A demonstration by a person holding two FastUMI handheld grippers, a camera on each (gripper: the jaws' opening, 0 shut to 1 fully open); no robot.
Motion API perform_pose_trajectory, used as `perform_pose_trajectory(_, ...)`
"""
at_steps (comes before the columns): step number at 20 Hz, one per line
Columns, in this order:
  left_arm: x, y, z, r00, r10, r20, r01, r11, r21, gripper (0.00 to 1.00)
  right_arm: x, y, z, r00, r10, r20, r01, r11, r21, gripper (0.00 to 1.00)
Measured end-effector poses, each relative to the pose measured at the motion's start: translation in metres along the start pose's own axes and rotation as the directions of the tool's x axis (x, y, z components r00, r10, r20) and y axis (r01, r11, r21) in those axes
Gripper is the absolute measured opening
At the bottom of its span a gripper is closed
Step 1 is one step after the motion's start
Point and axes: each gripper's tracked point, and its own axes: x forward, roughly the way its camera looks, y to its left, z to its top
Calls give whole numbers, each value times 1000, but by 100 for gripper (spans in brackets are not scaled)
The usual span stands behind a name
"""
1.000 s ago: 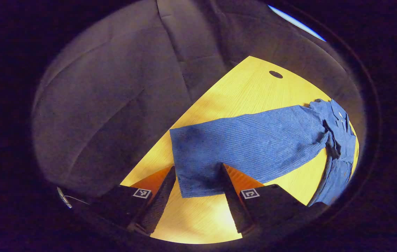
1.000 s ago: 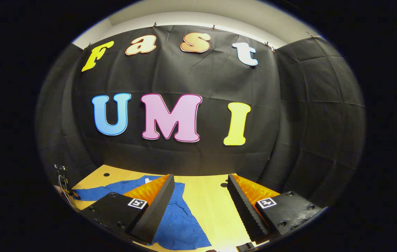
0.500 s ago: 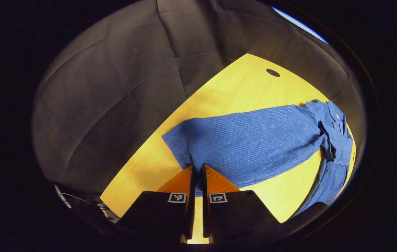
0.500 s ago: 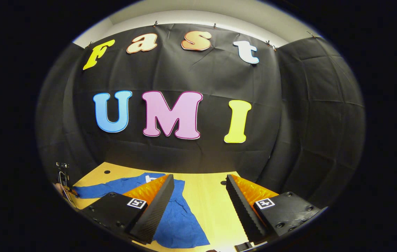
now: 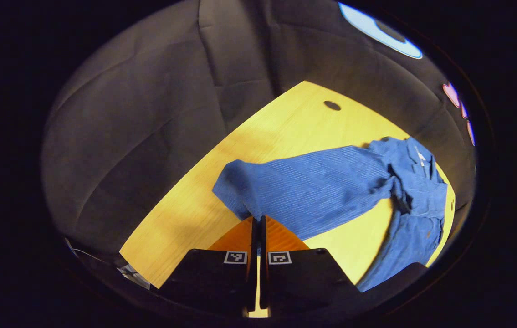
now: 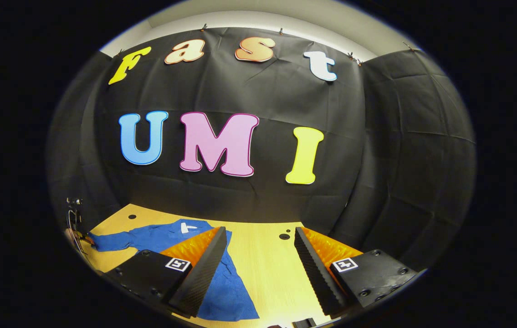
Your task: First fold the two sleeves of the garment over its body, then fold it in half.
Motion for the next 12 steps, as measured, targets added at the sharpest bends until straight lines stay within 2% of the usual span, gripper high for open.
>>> perform_pose_trajectory(3, -26, -69, 25, 990, -120, 73, 119, 993, 27, 1, 6, -2, -5, 1000, 17, 14, -17, 999, -36, 96)
perform_pose_trajectory(6, -57, -147, 40, 961, -248, 126, 239, 968, 78, 1, 19, 4, -18, 998, 64, -10, -64, 997, -36, 97)
perform_pose_trajectory(8, -74, -206, 46, 930, -339, 141, 321, 937, 139, 1, 30, 3, -23, 996, 90, -27, -91, 996, -18, 97)
perform_pose_trajectory(12, -104, -333, 49, 849, -512, 131, 469, 844, 261, 1, 48, -10, -27, 994, 102, -24, -102, 995, -1, 97)
